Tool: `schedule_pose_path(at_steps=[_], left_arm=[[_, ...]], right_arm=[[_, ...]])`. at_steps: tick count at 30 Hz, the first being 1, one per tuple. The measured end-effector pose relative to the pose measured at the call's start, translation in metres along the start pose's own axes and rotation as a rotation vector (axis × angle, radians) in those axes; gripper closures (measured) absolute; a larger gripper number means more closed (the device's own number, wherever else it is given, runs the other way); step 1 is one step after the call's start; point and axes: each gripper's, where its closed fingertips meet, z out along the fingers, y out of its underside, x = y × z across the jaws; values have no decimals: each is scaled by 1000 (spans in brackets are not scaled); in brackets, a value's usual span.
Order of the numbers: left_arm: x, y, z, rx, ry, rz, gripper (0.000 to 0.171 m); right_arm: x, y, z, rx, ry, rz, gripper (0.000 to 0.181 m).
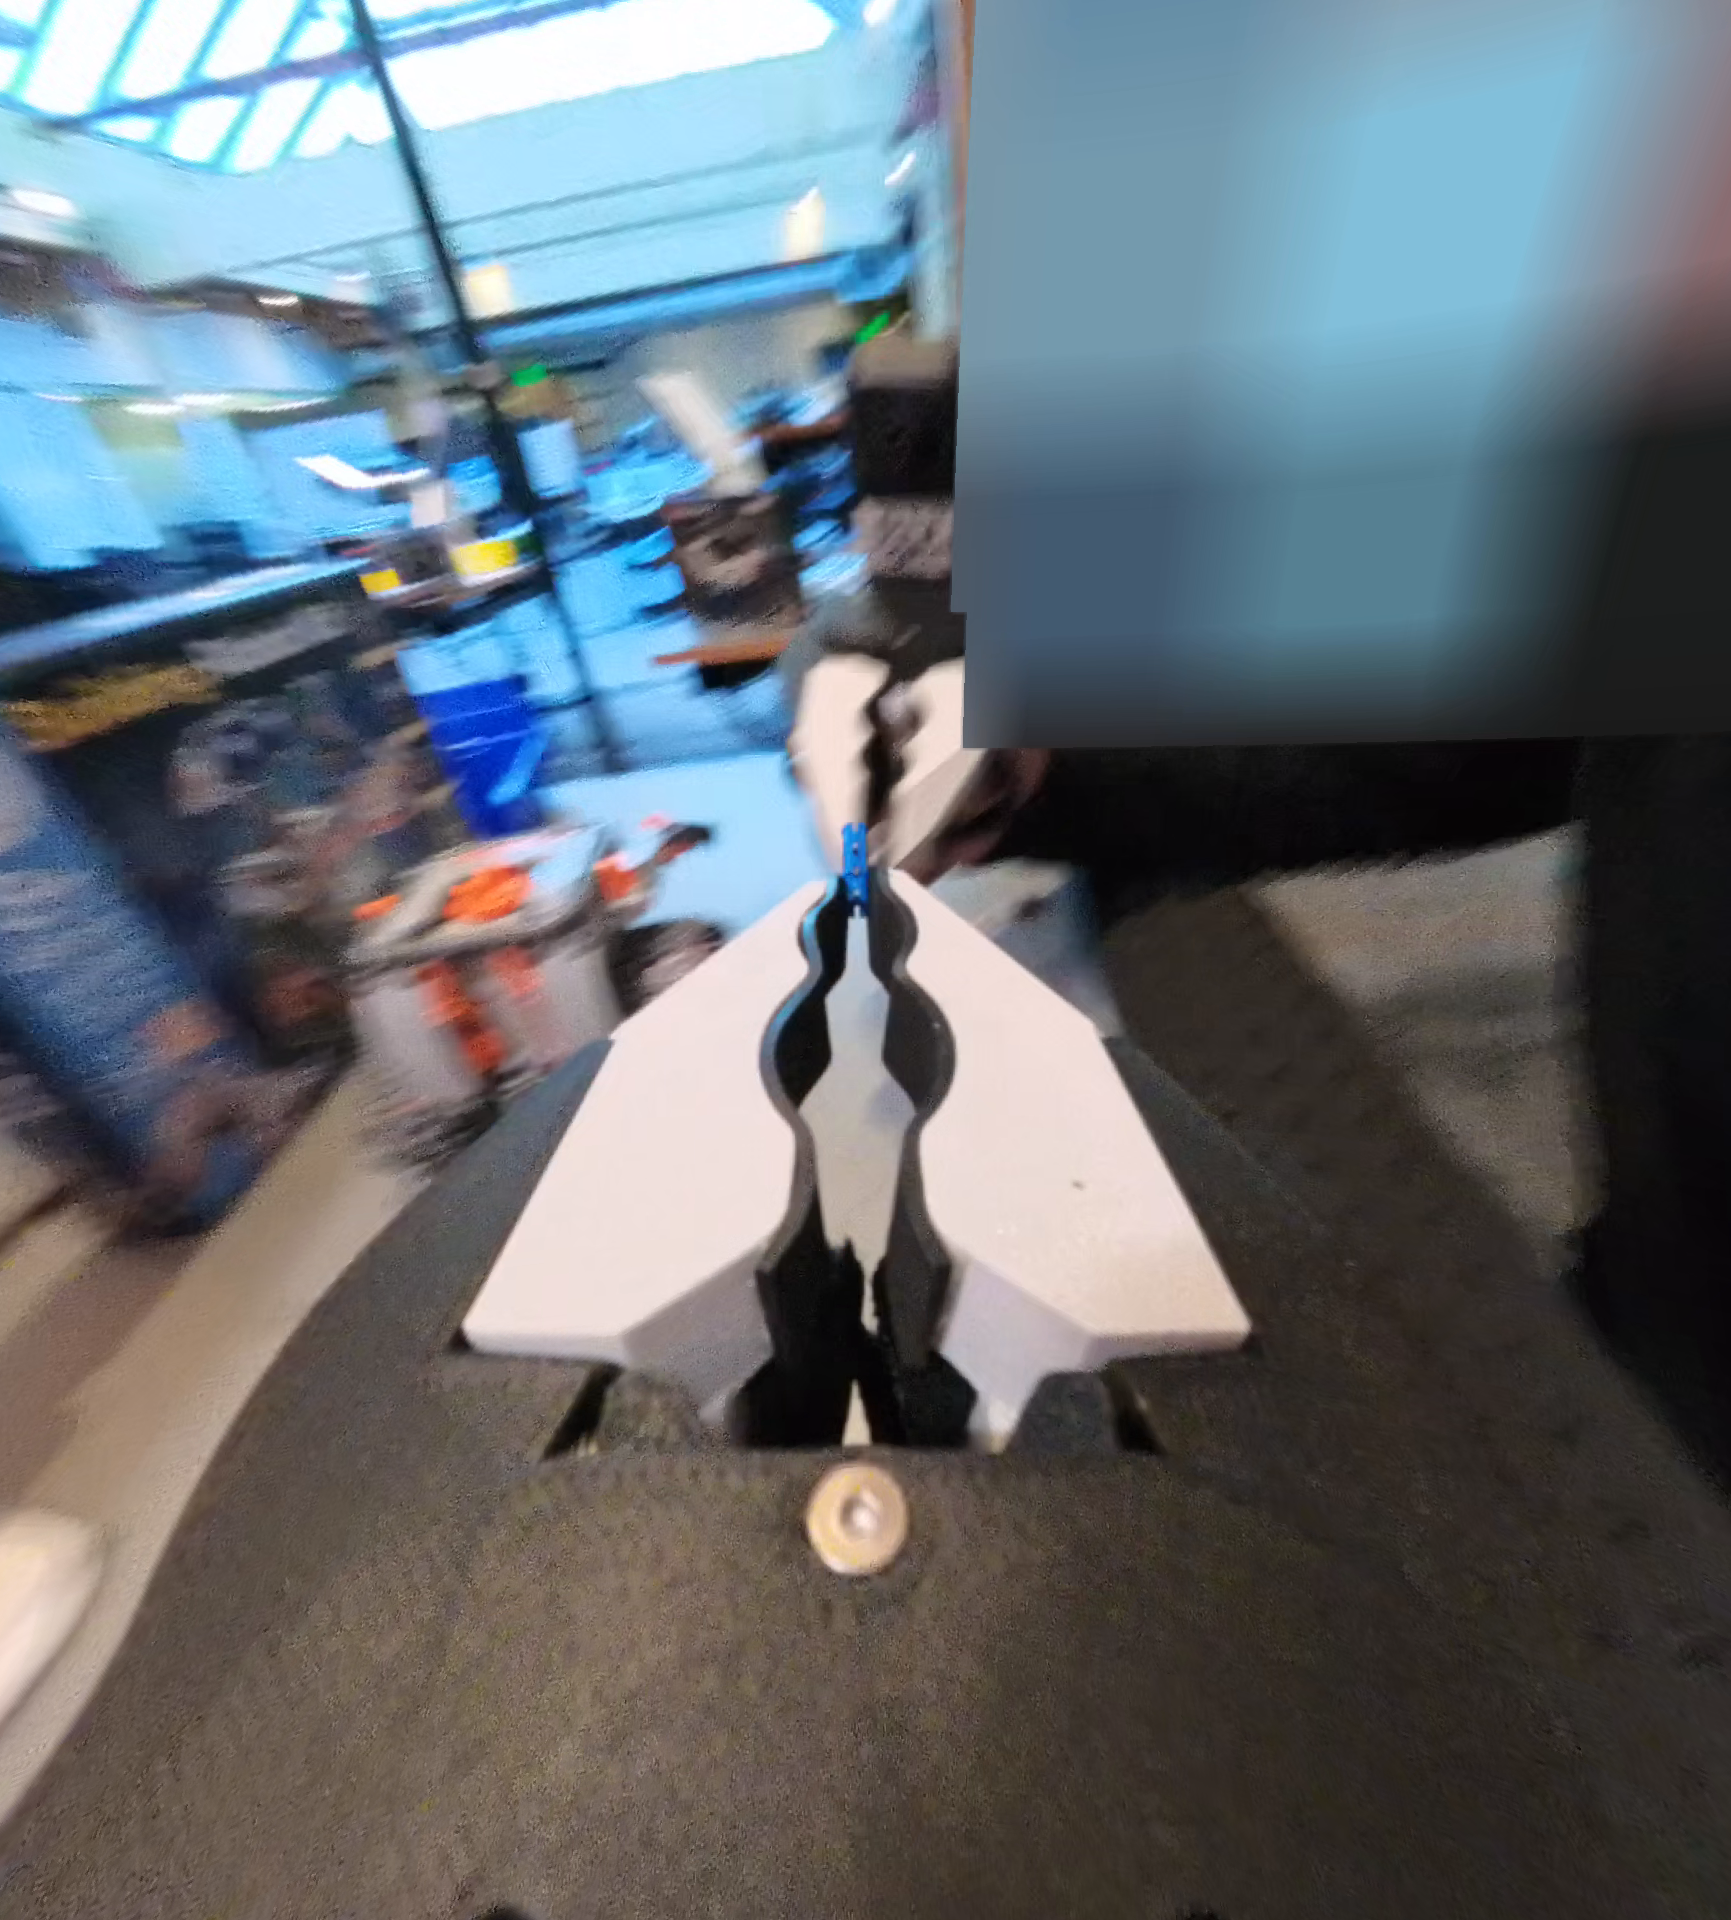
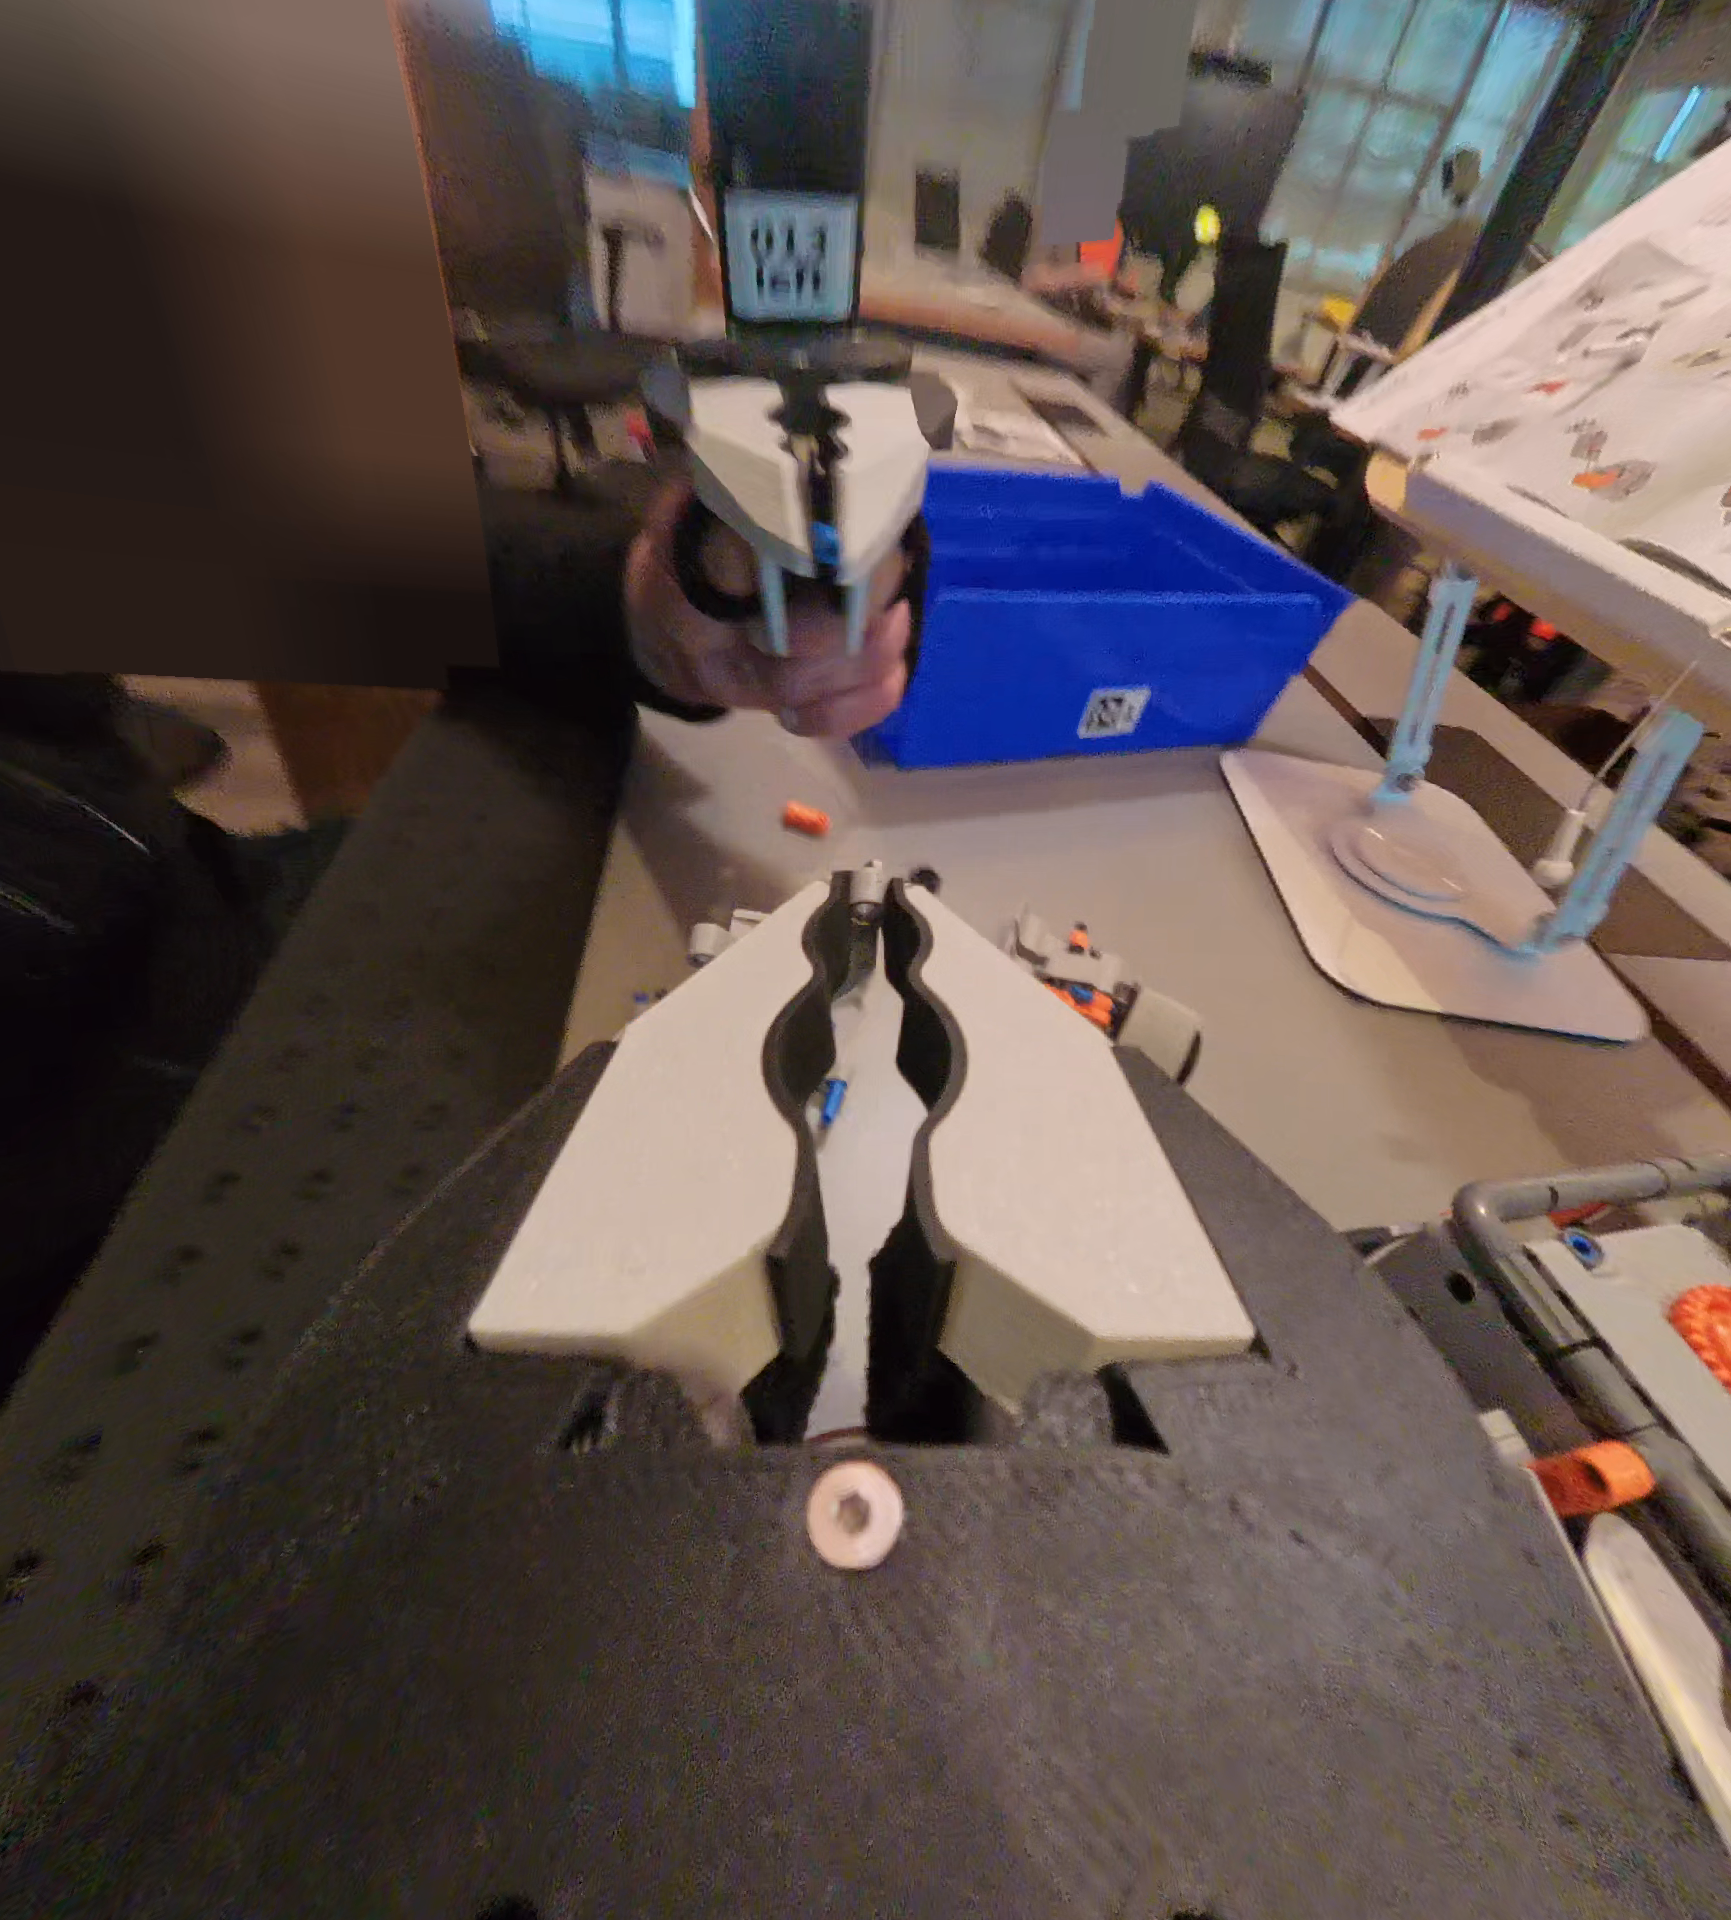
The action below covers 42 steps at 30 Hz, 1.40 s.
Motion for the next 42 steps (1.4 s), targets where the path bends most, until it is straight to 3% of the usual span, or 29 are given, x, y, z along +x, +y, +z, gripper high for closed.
schedule_pose_path(at_steps=[1,2,3,5,6,12,14,16,20,28,38,40,42], left_arm=[[-9,22,0,-109,-50,68,170],[-7,43,6,-177,6,12,170],[-2,51,11,-189,40,-6,170],[1,76,14,-359,57,72,169],[2,86,14,-397,72,38,169],[6,101,12,-510,100,91,169],[5,104,12,-527,87,151,169],[7,105,15,-532,82,193,169],[5,98,20,-523,14,392,169],[11,76,24,-440,-57,598,169],[12,65,27,-369,-78,620,168],[12,68,27,-383,-72,609,168],[8,78,23,-448,-64,581,156]], right_arm=[[-2,9,5,-55,-5,-30,179],[-5,22,13,-130,-10,-60,178],[-9,30,17,-161,-43,-38,178],[-5,39,17,-187,-50,8,178],[-1,44,16,-200,-43,37,177],[-5,105,25,-495,-78,184,177],[-5,115,25,-547,-78,194,167],[-2,107,25,-522,-52,178,158],[-6,63,32,-370,-16,126,164],[-10,25,41,-130,-80,287,172],[-17,18,43,-88,-116,262,180],[-17,21,44,-123,-92,219,180],[-15,31,44,-196,-48,168,180]])
